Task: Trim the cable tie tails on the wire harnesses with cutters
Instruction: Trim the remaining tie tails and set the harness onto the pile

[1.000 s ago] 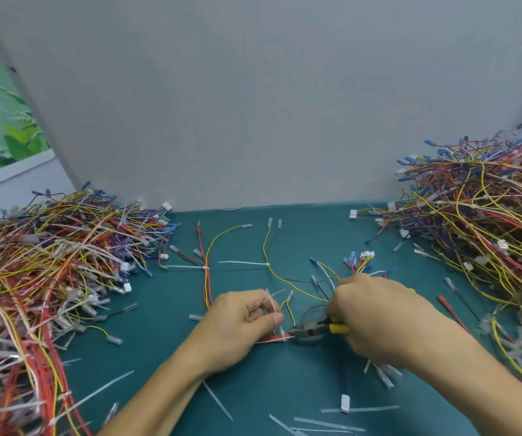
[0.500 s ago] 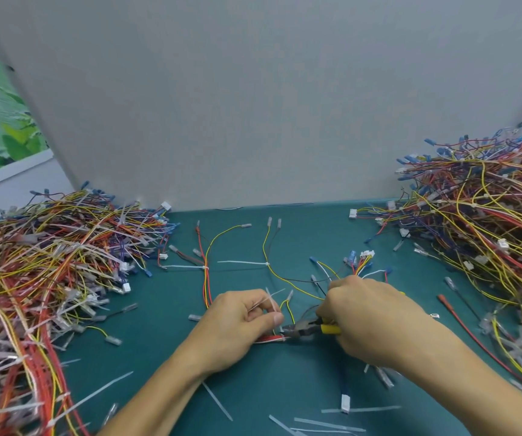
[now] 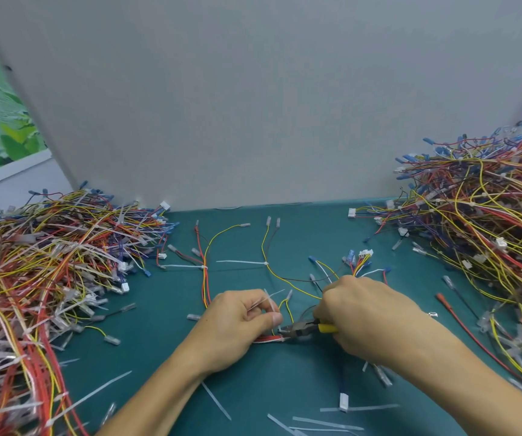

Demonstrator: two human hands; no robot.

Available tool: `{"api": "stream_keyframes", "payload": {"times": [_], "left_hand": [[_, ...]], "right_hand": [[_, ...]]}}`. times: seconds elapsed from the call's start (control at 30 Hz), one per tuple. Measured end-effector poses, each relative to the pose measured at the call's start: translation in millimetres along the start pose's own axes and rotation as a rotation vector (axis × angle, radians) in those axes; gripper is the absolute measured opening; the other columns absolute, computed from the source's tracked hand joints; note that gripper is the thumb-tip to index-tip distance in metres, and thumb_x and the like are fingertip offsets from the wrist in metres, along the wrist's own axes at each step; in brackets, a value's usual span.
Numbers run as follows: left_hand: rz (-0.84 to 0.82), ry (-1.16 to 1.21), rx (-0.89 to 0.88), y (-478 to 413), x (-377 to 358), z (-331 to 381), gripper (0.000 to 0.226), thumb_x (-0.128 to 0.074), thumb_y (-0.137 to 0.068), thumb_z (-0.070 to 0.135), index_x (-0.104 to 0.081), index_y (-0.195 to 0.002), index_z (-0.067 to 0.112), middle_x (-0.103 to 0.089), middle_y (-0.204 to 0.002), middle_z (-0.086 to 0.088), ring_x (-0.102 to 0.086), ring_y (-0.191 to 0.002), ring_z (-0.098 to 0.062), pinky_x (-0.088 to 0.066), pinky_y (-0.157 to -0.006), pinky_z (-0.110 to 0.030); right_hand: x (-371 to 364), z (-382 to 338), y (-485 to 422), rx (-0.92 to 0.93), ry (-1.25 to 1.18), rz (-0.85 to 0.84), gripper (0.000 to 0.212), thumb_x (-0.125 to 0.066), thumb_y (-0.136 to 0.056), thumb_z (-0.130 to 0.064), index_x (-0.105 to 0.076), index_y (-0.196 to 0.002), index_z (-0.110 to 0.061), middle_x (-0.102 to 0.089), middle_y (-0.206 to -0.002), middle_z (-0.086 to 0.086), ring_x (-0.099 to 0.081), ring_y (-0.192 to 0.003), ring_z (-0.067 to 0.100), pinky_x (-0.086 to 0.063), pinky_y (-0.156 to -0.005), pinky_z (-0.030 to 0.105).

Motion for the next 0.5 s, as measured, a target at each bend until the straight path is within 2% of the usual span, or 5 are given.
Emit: {"api": "stream_keyframes", "payload": {"times": [0.2, 0.3, 0.43, 0.5], "left_hand": [[0.000, 0.001, -0.012, 0.4, -0.2, 1.1, 0.012, -0.065, -0.082, 0.032, -0.064, -0.075, 0.021, -0.035, -0.050, 0.010, -0.028, -0.052, -0.012, -0.026, -0.054, -0.028], [-0.005, 0.002, -0.018, 0.1, -0.3, 0.7, 0.010, -0.065, -0.083, 0.030, -0.064, -0.076, 0.023, -0.036, -0.051, 0.009, -0.029, -0.053, -0.012, -0.027, -0.055, -0.029], [-0.002, -0.010, -0.016, -0.3, -0.7, -0.4, 0.011, -0.067, -0.087, 0.024, -0.064, -0.076, 0.024, -0.036, -0.052, 0.010, -0.029, -0.053, -0.011, -0.027, -0.055, -0.028], [-0.001, 0.018, -0.011, -0.4, -0.7, -0.3, 0.013, -0.067, -0.087, 0.024, -0.063, -0.075, 0.023, -0.035, -0.053, 0.008, -0.029, -0.054, -0.013, -0.028, -0.055, -0.027]], "right_hand": [[-1.2, 1.0, 0.5, 0.014, -0.003, -0.002, 0.013, -0.049, -0.079, -0.004, -0.050, -0.077, -0.017, -0.040, -0.078, 0.004, -0.045, -0.073, 0.031, -0.041, -0.058, 0.033], [-2.3, 1.8, 0.1, 0.015, 0.000, -0.006, 0.011, -0.050, -0.077, -0.003, -0.051, -0.078, -0.015, -0.036, -0.072, 0.003, -0.046, -0.071, 0.030, -0.044, -0.057, 0.031], [-2.3, 0.5, -0.2, 0.034, 0.053, -0.003, 0.011, -0.051, -0.077, -0.003, -0.051, -0.078, -0.015, -0.034, -0.070, 0.003, -0.042, -0.066, 0.029, -0.024, -0.046, 0.025], [-2.0, -0.9, -0.3, 0.042, 0.071, 0.000, 0.012, -0.051, -0.077, -0.003, -0.052, -0.078, -0.015, -0.033, -0.069, 0.003, -0.041, -0.063, 0.028, -0.021, -0.045, 0.025]]}}
Point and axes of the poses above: each hand's wrist, its own y-axis away from the middle knuckle, its own x-axis out of the back of the hand, z = x × y, the point moved 3 cm from there along -y, towards the middle knuckle
